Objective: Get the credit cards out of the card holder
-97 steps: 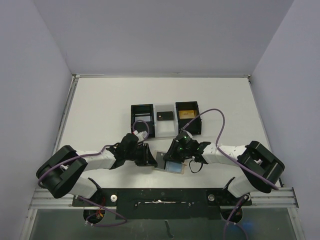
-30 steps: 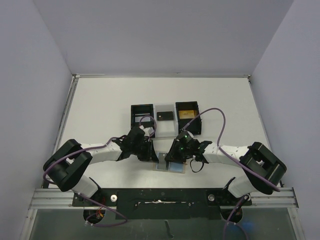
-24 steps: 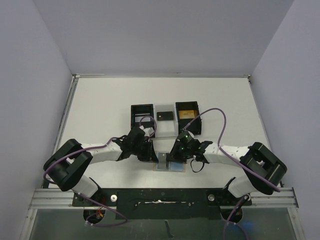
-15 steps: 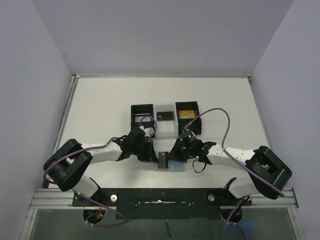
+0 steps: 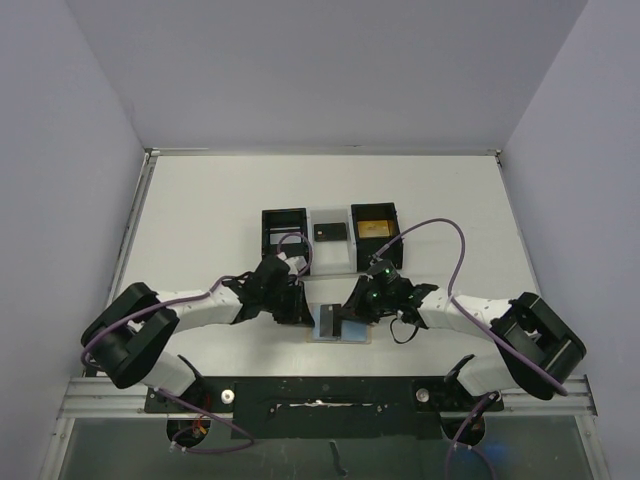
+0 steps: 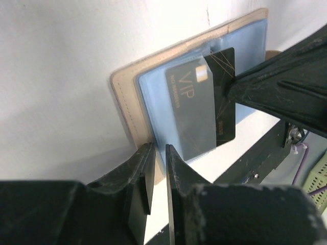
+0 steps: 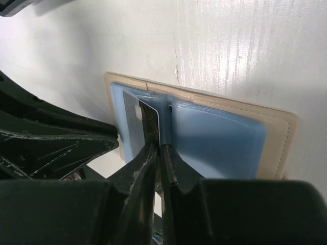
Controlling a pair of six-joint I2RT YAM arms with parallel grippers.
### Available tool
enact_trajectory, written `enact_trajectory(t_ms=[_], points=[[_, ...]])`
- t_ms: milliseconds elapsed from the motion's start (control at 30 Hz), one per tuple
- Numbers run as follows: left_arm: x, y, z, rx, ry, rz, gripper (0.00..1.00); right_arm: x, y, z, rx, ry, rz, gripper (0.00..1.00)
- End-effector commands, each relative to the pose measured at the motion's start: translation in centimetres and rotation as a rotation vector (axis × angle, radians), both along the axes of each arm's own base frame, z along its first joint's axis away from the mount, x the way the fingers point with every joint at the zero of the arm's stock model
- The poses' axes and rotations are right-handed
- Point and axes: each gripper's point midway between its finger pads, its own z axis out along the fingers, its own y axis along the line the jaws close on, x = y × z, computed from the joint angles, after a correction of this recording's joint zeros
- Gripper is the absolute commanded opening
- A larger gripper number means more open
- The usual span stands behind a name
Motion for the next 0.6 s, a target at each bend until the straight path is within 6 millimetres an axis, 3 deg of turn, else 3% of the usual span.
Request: enact_trajectory(t_ms=[0, 100, 233, 400, 567], points=[[0.5, -0.8, 3.3, -0.073, -0.078, -0.010, 0.15, 0.3, 0.5, 0.2, 0.027, -0.022, 0.026, 0.09], [1.4, -1.9, 6.3, -0.144, -0.144, -0.020, 0.20, 0.3, 0.5, 0.0, 0.024, -0.016, 0.025, 0.10], [1.3, -2.9, 7.4, -0.192, -0.147, -0.065, 0.24, 0.4, 0.4, -0.2, 0.018, -0.015, 0.022, 0.11], [0.7, -3.5, 4.9, -0.178, -0.069, -0.095, 0.25, 0.3, 0.3, -0.6, 0.008, -0.007, 0.026, 0.12], [0.2, -2.9, 1.9, -0.089, -0.003, -0.085, 0.24, 0.3, 0.4, -0.5, 0.009, -0.009, 0.026, 0.14]])
